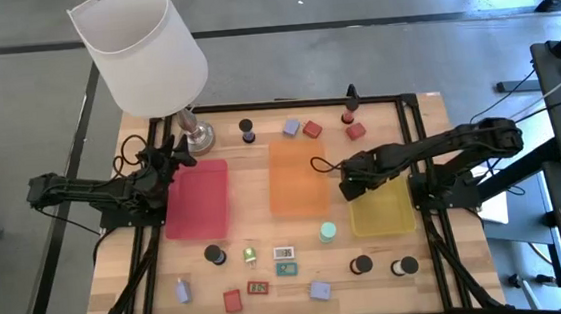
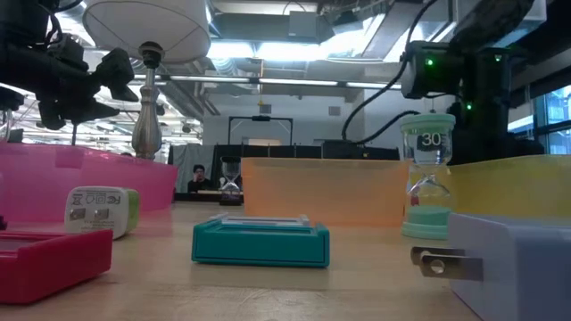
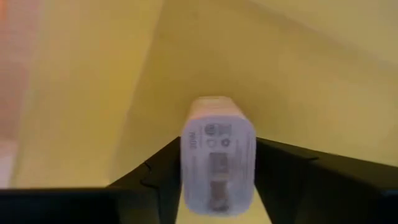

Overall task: Pick & Place Office items
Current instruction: Put the pink charger adapter into the yellow bin, then put the top right red charger adapter into the yellow bin

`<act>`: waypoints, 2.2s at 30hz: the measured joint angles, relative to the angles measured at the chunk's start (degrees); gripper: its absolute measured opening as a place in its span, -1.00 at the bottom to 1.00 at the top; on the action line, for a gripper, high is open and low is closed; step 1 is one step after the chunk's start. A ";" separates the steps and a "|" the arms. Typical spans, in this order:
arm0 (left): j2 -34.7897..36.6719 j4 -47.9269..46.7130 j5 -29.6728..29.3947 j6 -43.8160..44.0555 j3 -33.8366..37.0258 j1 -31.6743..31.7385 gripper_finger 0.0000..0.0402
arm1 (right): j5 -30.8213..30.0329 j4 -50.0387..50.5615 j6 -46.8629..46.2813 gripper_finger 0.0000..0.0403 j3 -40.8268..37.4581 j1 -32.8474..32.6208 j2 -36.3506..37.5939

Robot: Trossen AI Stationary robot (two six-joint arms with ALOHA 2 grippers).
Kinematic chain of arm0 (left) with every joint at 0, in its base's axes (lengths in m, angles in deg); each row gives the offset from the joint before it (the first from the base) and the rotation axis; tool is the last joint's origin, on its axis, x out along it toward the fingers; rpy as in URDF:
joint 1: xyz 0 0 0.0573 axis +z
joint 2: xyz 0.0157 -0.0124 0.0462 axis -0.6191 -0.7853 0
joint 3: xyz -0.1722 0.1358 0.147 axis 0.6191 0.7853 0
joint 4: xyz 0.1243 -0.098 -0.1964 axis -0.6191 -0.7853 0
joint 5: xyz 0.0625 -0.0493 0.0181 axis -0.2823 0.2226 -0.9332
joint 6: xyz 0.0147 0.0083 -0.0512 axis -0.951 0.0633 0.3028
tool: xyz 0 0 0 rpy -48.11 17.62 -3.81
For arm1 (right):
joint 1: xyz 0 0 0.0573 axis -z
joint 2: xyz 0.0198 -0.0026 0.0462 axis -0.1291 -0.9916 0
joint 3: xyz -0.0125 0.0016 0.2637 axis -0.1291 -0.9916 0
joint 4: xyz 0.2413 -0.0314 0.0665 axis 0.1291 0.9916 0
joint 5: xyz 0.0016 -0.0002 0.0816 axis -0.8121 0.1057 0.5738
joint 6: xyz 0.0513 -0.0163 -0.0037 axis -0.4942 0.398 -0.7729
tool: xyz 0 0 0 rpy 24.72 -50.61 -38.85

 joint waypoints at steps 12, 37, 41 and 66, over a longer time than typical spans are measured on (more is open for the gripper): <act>0.02 0.00 -0.07 0.00 0.02 0.00 0.23 | -5.12 15.08 6.35 0.32 11.05 1.26 6.87; 0.02 -0.17 -0.42 1.51 0.02 0.00 0.23 | -7.93 18.56 39.96 0.51 24.11 26.66 -1.63; 0.02 -0.17 -0.35 1.65 0.02 -0.01 0.23 | -6.63 17.87 30.87 0.64 24.11 29.47 -4.89; 0.02 -0.22 -0.37 1.53 0.01 -0.02 0.23 | -3.85 2.50 45.24 0.90 24.13 40.36 -13.99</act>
